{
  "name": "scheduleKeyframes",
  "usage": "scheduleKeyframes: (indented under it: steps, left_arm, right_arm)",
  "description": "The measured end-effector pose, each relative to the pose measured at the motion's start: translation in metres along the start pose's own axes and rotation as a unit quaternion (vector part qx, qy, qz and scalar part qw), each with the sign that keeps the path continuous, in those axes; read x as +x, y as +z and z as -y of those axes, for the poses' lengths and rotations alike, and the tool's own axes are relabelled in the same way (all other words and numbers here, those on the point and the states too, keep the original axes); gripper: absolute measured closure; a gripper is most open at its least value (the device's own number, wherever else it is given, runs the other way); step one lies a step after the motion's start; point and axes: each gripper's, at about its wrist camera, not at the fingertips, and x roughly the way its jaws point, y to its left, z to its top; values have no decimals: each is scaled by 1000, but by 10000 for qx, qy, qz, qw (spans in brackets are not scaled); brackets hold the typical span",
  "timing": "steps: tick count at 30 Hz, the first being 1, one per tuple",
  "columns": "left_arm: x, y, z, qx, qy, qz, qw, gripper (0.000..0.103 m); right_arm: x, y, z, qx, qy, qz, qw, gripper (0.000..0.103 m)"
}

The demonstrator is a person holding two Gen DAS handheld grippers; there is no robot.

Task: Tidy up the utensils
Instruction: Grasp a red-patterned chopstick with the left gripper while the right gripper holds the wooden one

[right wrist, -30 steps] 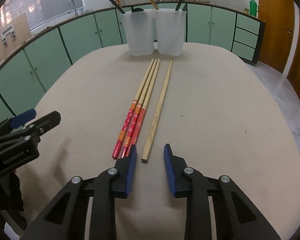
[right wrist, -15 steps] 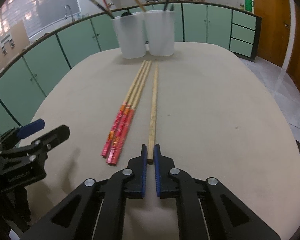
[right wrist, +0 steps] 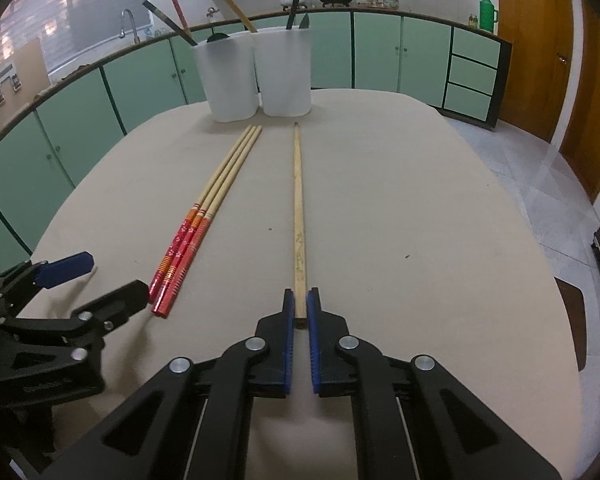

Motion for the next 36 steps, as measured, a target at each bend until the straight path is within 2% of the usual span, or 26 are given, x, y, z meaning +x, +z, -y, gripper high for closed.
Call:
scheduleKeyframes:
  steps: [7,11,14,16,19,23,36]
  left_arm:
    - [4,2,-1,-44,104,-100,9999,18]
    - [6,3,0,-59,286,-124,9995,18]
    - [3,2,-6,-116,415,-104,9990,24]
    - [1,1,-11,-144,483,-100,9987,25]
    - [-2,0,-18,-194,436,-75,9988,26]
    - [-5,-2,-16,-152,245,-24,9996,26]
    - [-2,-2,-13,-101,188,-36,9998,32]
  right_arm:
    - [3,1,1,34,81,-32,10000,96]
    - [3,1,1,22,106,-37,9999,96]
    - [3,1,1,-3,128,-47,9999,96]
    - [3,0,2,-17,172,-48,9998,96]
    - [2,-1,3,-39,324,-45,9995,94]
    - [-1,-4,4,-128,461,-37,9988,85]
    - [3,-1,1,-235,441,-83,9987,84]
